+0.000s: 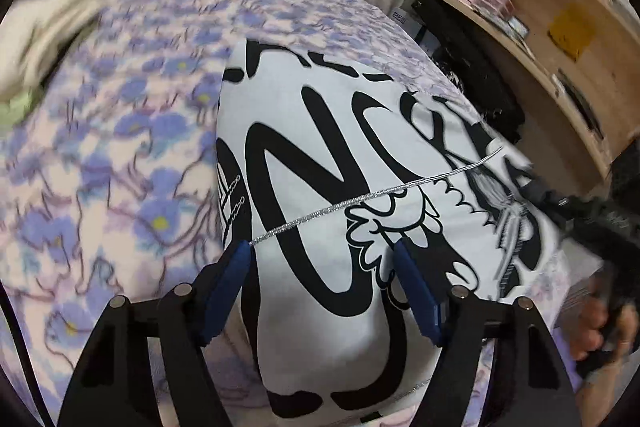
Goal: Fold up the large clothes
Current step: 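Open both grippers and press the folded bundle flat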
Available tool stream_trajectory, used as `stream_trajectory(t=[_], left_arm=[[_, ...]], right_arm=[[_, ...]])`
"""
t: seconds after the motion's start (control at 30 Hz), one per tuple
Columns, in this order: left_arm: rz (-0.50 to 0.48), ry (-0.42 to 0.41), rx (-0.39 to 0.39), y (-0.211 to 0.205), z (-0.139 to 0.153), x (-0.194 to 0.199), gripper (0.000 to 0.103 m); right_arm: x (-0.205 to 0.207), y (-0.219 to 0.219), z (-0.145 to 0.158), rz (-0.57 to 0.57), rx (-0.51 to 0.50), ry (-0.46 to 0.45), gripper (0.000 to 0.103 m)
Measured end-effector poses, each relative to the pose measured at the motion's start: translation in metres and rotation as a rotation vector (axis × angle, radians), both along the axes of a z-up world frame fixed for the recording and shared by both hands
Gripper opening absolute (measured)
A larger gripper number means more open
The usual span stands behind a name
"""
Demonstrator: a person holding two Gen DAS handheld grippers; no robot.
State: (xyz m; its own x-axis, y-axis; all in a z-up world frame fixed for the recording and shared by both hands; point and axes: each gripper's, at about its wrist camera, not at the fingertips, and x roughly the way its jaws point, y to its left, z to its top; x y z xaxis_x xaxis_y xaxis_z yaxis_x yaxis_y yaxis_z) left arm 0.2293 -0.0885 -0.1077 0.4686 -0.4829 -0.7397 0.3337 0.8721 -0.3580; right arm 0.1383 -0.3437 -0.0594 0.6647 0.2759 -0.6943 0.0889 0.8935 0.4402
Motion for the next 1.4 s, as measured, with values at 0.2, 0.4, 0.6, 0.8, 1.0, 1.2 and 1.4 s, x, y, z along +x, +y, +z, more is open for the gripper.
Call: stream_trajectory(t=[0.2,0.4,0.6,0.8,1.0,1.2,1.4], left_arm=[[-0.035,-0.078,0.104,-0.037,0.004,-0.009,0.064],[-0.04,-0.118,0.284,-0.071,-0.019,-0.01,0.064],[-0.036,-0.128,0.28,-0.068,-0.013,-0.011,0.065],[-0.042,-0.121,0.113,-0.039,0.02,-0.007,0.065],[0.068,-0.095,0.055,-0.013,0.033,0.026,0.056],[0.04,-0.009,0.046,-0.035,0.009,0.057,0.02],[0.037,0.01,0.126,-0.05,-0.015,0.08,0.009]], right_arm=[[-0.018,-0.024,-0.012,-0.096,-0.076,0.03,0.015],[-0.003,-0.044,-0.096,-0.154,-0.046,0.195,0.016],[-0.001,-0.04,-0.08,-0.137,-0.066,0.229,0.022],[-0.009,-0.032,-0.032,-0.139,-0.153,0.142,0.043],[0.024,0.001,-0.008,-0.05,-0.14,0.041,0.047],[0.094,0.052,-0.038,0.053,-0.155,0.061,0.047],[0.111,0.014,-0.066,-0.069,-0.318,0.127,0.015]])
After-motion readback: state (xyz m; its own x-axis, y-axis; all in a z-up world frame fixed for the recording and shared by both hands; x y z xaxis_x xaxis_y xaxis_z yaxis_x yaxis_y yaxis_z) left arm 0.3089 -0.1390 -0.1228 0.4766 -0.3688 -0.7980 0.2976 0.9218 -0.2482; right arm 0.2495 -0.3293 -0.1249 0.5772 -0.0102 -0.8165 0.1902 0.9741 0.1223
